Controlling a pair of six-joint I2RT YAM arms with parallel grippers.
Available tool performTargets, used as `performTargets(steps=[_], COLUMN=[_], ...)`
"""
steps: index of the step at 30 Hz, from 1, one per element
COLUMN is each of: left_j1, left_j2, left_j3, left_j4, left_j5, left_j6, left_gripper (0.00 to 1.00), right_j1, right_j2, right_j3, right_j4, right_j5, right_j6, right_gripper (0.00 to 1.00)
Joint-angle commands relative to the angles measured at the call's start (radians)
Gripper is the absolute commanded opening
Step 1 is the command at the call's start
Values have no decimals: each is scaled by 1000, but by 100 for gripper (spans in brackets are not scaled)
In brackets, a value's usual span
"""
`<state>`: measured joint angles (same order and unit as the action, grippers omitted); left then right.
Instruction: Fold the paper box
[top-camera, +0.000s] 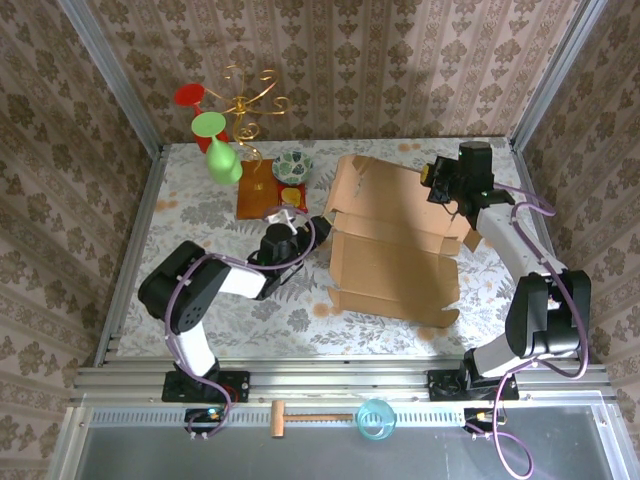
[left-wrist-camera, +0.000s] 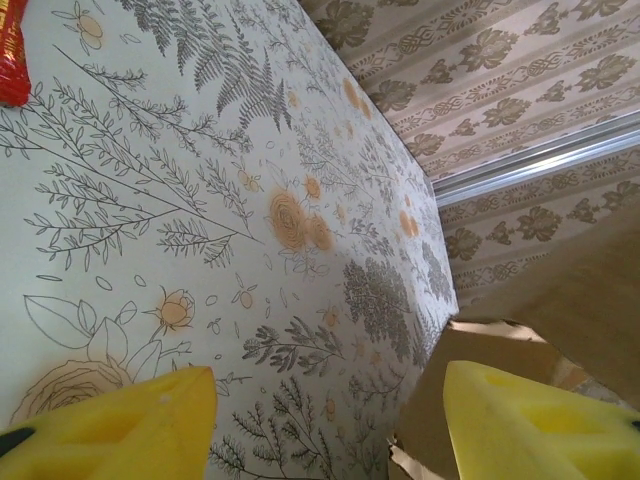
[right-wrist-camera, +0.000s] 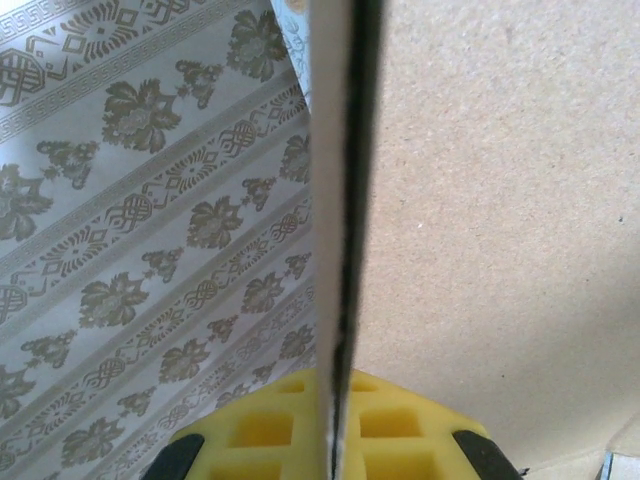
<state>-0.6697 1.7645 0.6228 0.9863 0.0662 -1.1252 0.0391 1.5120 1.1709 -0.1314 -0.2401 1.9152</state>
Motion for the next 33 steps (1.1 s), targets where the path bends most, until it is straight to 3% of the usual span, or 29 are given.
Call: performTargets(steps=[1,7,13,21,33], left_j1=[16,9,14,-23,-57], left_j2=[-31,-2,55,81,75], left_j3=[2,54,93,150,241], left_j4=[14,-42,16,39,-238], left_j5=[46,57,59,76,86], left_j6=[8,15,-15,1,201], left_gripper=[62,63,62,55,58], right_j1=[1,4,10,10,37], right_j2=[10,14,9,17,20], right_j3=[47,42,43,35,33], right_j4=[14,17,19,47,50], right_j5=[-2,4,3,12,23], right_j6=[-22,-13,-7,7,23], right_gripper=[0,0,0,0,0])
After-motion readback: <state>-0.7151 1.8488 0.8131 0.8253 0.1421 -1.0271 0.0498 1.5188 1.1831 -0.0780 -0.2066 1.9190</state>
